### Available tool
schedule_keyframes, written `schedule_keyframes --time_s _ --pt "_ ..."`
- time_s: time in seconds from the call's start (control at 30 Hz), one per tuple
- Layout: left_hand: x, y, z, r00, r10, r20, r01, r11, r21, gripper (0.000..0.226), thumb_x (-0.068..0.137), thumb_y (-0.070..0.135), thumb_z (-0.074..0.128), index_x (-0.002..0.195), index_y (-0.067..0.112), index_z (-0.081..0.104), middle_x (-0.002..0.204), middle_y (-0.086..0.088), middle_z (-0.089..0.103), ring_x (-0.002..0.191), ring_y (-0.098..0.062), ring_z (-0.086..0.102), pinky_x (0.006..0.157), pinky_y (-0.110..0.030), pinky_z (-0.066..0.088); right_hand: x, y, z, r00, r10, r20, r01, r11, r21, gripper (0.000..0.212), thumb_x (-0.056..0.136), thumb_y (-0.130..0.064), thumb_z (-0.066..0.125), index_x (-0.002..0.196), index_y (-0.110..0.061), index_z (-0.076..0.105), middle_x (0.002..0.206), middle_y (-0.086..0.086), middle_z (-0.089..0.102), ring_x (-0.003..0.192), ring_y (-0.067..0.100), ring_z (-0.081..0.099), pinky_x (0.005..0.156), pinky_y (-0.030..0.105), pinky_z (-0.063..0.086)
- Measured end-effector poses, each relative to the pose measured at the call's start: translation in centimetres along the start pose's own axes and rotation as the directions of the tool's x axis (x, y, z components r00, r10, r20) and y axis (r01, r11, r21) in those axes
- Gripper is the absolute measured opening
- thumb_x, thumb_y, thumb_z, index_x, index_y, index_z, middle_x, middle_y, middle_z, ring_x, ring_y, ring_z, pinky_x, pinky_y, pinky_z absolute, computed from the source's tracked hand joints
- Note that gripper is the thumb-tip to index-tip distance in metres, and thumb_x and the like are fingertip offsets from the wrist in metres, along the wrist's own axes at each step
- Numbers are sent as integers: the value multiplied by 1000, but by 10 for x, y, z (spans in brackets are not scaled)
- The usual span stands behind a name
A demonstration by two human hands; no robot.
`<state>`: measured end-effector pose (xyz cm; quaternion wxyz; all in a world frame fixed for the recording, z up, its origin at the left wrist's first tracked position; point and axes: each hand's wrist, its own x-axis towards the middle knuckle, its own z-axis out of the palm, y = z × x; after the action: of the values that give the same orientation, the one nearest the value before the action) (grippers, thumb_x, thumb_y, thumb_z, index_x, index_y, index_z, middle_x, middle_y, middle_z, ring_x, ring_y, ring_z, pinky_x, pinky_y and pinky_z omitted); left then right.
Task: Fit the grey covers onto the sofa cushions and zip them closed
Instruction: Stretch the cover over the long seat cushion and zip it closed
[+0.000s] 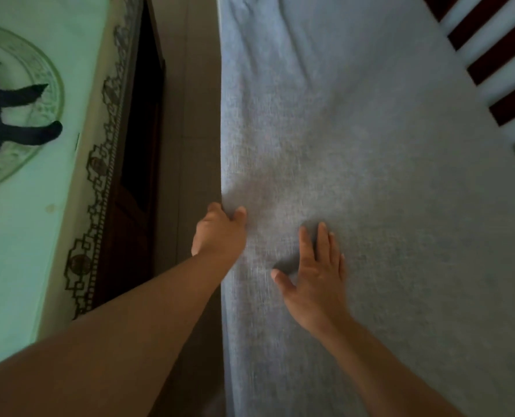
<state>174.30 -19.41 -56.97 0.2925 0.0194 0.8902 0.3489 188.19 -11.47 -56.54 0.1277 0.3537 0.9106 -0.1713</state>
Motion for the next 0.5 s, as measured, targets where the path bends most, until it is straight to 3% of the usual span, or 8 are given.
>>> schedule_keyframes --time_s 0.2,0.37,0.5 --pt "32 15 -6 996 -36 80 15 966 256 38 95 44 43 113 13 55 107 -9 60 94 -27 60 82 -40 53 42 -15 -15 992 26 124 -20 999 -45 91 87 -65 41 143 -39 -25 149 4 -39 138 29 -32 115 52 -7" --pt "39 19 3 987 -103 125 90 991 103 41 92 40 51 122 13 49 113 -11 60 99 -30 61 85 -44 53 64 -11 -21 986 36 162 -28 998 -53 102 76 -76 45 138 -46 -31 143 1 -47 135 28 -38 112 60 -9" --pt "45 31 10 996 -52 73 47 997 64 45 93 33 52 130 12 38 117 -14 58 105 -34 59 87 -48 51 90 -6 -28 982 98 164 -93 995 -37 108 70 -83 43 137 -46 -33 142 1 -48 135 28 -38 109 64 -10"
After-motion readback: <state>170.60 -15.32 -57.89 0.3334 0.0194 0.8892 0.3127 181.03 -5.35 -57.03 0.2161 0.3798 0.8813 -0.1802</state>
